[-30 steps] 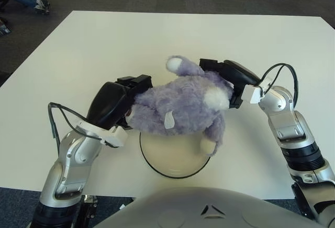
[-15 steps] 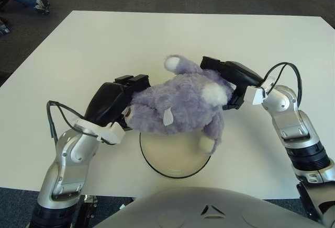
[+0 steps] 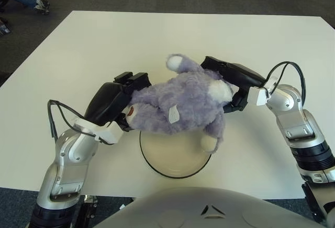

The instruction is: Put the doll into the plate.

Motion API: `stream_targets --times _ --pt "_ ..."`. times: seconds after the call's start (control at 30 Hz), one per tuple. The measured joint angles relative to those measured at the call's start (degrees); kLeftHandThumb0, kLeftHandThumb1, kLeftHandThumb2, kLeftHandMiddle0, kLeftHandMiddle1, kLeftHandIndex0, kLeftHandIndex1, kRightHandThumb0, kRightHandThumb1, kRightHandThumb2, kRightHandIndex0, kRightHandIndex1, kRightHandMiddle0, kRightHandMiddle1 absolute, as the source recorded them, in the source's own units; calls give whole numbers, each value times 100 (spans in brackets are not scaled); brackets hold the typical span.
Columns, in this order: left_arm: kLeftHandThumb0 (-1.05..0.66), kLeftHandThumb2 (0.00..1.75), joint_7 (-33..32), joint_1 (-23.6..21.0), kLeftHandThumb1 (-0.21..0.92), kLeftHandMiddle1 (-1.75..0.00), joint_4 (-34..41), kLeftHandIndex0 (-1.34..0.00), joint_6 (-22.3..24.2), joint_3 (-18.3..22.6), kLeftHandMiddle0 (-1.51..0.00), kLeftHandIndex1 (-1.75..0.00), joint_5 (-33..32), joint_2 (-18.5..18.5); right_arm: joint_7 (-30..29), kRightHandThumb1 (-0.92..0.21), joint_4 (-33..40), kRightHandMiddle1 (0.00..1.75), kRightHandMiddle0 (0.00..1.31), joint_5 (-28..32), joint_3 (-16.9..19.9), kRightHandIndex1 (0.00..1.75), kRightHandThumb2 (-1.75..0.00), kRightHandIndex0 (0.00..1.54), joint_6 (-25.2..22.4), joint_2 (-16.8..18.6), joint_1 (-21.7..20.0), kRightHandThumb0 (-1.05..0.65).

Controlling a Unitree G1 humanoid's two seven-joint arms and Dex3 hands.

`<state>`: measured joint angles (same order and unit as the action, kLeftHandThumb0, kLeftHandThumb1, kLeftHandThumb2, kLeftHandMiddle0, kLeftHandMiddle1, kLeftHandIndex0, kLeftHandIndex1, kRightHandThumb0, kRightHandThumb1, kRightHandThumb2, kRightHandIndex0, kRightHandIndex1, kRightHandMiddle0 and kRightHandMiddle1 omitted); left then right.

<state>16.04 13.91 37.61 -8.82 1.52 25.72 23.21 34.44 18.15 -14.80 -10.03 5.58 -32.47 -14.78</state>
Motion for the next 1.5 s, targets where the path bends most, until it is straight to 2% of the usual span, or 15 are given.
stream_targets --times 0.03,0.1,0.17,0.23,0.3,0.57,0.83,1.13,1.5 --pt "-37 71 3 0 69 -152 0 -44 0 2 -10 -159 -10 0 4 -19 -1 88 0 5 3 102 -111 0 31 -11 0 -47" --pt "-41 95 5 0 43 -146 0 -23 1 6 -9 -154 -34 1 5 -18 -8 85 0 25 9 94 -111 0 103 -22 -1 -46" --pt "-42 105 13 -2 32 -143 7 -13 12 9 -8 -151 -52 1 5 -18 -22 84 0 59 12 89 -111 0 181 -24 -3 -44" --pt "-43 112 42 -3 26 -140 15 -7 24 12 -7 -149 -58 1 8 -17 -34 83 0 87 12 86 -112 0 238 -24 -4 -42" --pt "-44 114 71 -4 24 -137 21 -4 46 13 -6 -145 -64 2 16 -16 -41 82 0 115 12 83 -112 0 268 -24 -4 -40" --pt "-49 113 146 -4 23 -129 53 0 124 14 -4 -128 -60 17 112 -13 -55 74 0 235 18 70 -115 0 271 -49 -7 -35" --pt "-50 109 144 -4 26 -127 50 0 98 14 -4 -114 -58 9 125 -15 -54 70 0 235 70 56 -114 0 268 -51 -7 -41" --pt "-51 108 144 -4 24 -124 48 0 45 16 -2 -101 -94 -1 121 -18 -73 68 0 233 122 55 -111 0 397 -53 -7 -45" --pt "-56 102 248 -5 31 -104 59 0 40 67 -2 -84 -188 98 119 -17 -126 68 0 232 137 56 -111 0 508 -53 -7 -42"
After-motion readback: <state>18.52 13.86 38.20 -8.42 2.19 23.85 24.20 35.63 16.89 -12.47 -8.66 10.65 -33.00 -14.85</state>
